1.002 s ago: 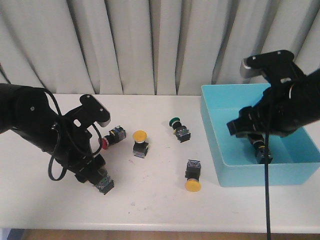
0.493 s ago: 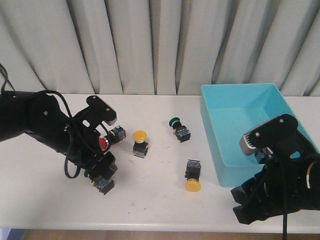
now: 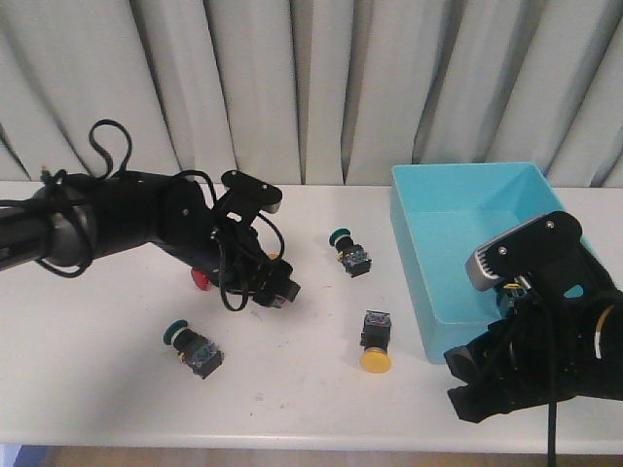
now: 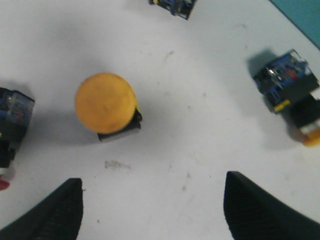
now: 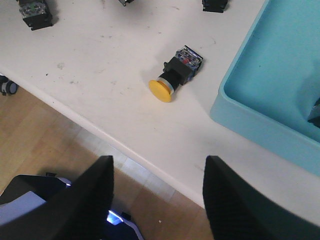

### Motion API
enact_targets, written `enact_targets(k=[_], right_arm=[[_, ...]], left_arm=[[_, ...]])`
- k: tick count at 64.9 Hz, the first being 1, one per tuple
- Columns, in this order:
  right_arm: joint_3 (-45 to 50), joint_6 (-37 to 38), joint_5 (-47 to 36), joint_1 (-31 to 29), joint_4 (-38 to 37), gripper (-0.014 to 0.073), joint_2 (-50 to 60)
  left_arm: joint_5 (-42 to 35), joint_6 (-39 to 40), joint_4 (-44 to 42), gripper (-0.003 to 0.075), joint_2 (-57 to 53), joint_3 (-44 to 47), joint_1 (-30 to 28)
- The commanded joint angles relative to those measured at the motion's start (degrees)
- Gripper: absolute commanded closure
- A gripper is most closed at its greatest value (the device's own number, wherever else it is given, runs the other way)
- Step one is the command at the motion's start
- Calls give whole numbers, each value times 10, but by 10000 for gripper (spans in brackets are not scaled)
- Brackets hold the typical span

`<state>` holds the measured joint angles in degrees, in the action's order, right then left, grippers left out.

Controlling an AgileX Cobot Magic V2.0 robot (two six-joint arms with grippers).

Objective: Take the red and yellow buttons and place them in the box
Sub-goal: 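Grasp the yellow mushroom button with the left gripper and lift it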

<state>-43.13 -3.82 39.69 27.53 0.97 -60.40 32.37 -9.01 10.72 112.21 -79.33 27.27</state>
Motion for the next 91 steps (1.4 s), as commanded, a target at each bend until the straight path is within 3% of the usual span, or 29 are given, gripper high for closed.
enact_targets(k=[1,13,14,29,65,91], right_arm=[[-14,-6,-31,1,-3,212,10],[-14,-6,-32,1,-3,214,10],[-14,-6,-32,1,-3,214,10],[-14,-6,-29,1,-3,214,10],[-14,-6,-28,1,-5,214,10],[-14,-6,-27,1,-7,214,10]], left_arm=[[-23,62,-36,155,5,-58,2],[-23,117,-75,155,63,-130,2],[-27,125,-75,155,101,-166,1],[-22,125,-75,170,123,-176,1],[27,125,-75,510,109,-176,1],[142,99,-111,549,-50,-165,-1]])
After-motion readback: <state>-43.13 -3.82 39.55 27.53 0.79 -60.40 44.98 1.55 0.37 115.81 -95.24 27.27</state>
